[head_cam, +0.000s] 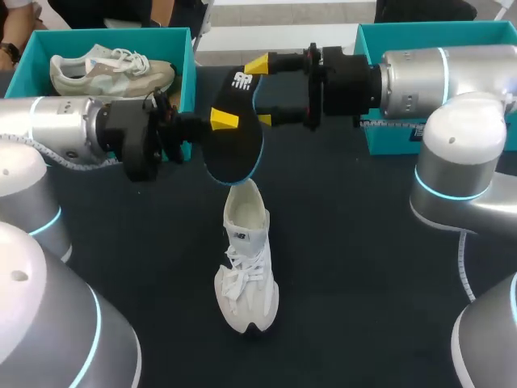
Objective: Take the shoe out of the shoebox, open the shoe tongue, remove and reinsert the insole, then place the shoe into the shoebox
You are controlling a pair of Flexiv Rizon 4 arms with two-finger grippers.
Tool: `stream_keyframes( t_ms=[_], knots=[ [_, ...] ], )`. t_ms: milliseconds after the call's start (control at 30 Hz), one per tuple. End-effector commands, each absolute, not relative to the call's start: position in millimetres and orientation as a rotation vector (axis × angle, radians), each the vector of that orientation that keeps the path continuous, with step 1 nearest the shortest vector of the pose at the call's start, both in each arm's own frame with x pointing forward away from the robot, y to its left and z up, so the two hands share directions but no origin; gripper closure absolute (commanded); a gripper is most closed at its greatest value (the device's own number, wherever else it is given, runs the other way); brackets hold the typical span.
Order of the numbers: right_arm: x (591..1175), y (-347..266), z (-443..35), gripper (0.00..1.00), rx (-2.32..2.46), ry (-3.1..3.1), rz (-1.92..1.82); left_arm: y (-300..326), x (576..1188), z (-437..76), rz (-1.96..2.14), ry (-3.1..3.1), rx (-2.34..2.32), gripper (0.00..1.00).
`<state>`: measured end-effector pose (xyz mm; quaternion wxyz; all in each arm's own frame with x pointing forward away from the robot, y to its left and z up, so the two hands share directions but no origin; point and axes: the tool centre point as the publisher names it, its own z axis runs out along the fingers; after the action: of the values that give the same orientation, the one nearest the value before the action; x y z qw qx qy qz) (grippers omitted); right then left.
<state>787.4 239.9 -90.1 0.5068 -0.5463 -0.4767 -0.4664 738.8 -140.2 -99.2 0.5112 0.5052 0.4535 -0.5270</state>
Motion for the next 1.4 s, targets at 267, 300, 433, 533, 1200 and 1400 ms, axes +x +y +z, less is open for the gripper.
stream_keyframes(
  t_ms=[267, 300, 433, 533, 1200, 1400],
  knots=[
    [747, 177, -63, 0.00, -1.341, -1.233, -1.088, -109, 735, -85, -1.252, 1.103, 1.255, 1.00],
    [744, 173, -60, 0.00, -1.347, -1.239, -1.090, -107, 735, -84, -1.254, 1.107, 1.256, 1.00],
    [739, 162, -53, 0.00, -1.350, -1.269, -1.103, -101, 732, -80, -1.253, 1.114, 1.260, 1.00],
    [737, 157, -49, 0.00, -1.344, -1.285, -1.114, -97, 729, -78, -1.256, 1.123, 1.258, 1.00],
    [736, 157, -50, 0.00, -1.309, -1.291, -1.114, -94, 731, -78, -1.232, 1.129, 1.256, 1.00],
    [736, 157, -50, 0.00, -1.309, -1.291, -1.114, -99, 726, -84, -1.466, 1.576, 1.123, 1.00]
  ],
)
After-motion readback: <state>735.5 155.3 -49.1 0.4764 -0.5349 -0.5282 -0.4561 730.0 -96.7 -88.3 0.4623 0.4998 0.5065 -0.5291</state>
